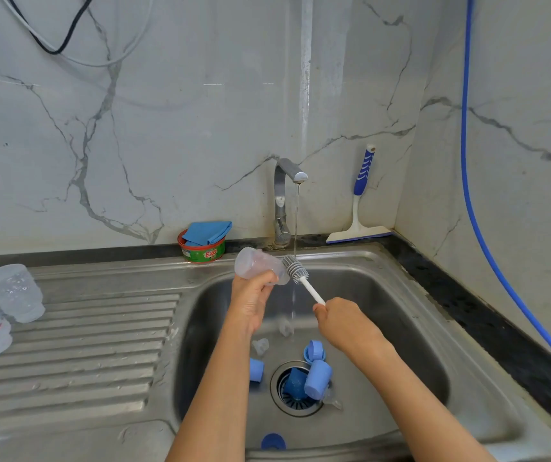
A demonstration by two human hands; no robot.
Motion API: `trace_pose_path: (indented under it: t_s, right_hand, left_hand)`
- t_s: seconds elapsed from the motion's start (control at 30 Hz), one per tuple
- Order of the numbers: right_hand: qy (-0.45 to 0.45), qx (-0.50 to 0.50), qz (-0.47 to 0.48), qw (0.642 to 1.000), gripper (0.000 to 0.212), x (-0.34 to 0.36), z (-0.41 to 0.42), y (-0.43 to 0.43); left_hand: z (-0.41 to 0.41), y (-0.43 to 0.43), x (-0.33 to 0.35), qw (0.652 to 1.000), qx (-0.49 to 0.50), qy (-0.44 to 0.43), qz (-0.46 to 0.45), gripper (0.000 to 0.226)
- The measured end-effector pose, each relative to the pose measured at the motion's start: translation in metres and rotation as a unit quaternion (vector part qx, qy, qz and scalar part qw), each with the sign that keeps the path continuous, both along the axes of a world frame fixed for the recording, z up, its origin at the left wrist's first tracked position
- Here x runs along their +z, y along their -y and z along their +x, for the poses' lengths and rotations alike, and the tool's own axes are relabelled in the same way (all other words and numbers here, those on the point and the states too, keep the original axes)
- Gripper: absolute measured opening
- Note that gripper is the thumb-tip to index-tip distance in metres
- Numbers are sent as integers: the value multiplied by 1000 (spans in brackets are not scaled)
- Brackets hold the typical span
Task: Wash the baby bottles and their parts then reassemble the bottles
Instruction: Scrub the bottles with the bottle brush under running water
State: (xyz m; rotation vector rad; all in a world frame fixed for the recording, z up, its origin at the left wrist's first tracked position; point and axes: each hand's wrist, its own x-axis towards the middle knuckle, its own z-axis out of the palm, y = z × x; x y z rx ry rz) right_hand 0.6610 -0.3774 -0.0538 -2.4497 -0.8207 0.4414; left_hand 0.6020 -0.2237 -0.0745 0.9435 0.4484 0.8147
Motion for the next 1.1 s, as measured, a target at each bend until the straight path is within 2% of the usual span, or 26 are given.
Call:
trace_pose_path:
  t_s: [0.13,0.2,0.27,0.43,0.5,0.6,0.83,0.97,1.1]
  right_hand:
    - [43,37,-43,997,31,3,-11,-1]
    - [48,42,-43,997,32,4,-14,-1]
    - [63,36,-40,997,29,3,-14,-1]
    - [43,-25,-28,998,26,4,4,4]
    - [33,-20,-38,999,27,4,9,5]
    - [38,21,-59,997,29,3,4,4]
    - [22,51,-39,998,36,0,-5,1]
    - [31,67,-41,996,38,6,-8,4]
    - [47,61,7,997,42,11,-13,4]
  left_hand:
    - [9,4,-1,989,90,54,-105,56]
    - [12,7,-2,981,113,72,-140,53]
    - [11,8,-4,982,102,69,-145,47]
    - [8,16,1,1000,-13,-14,-5,30]
    - [9,19,5,999,2,12,-37,31]
    - [7,11,4,986,57,74,-138,42]
    - [8,2,-1,958,127,106,-235,53]
    - [10,0,-6,949,139,113,-258,56]
    - [14,0,-8,958,141,80,-237,51]
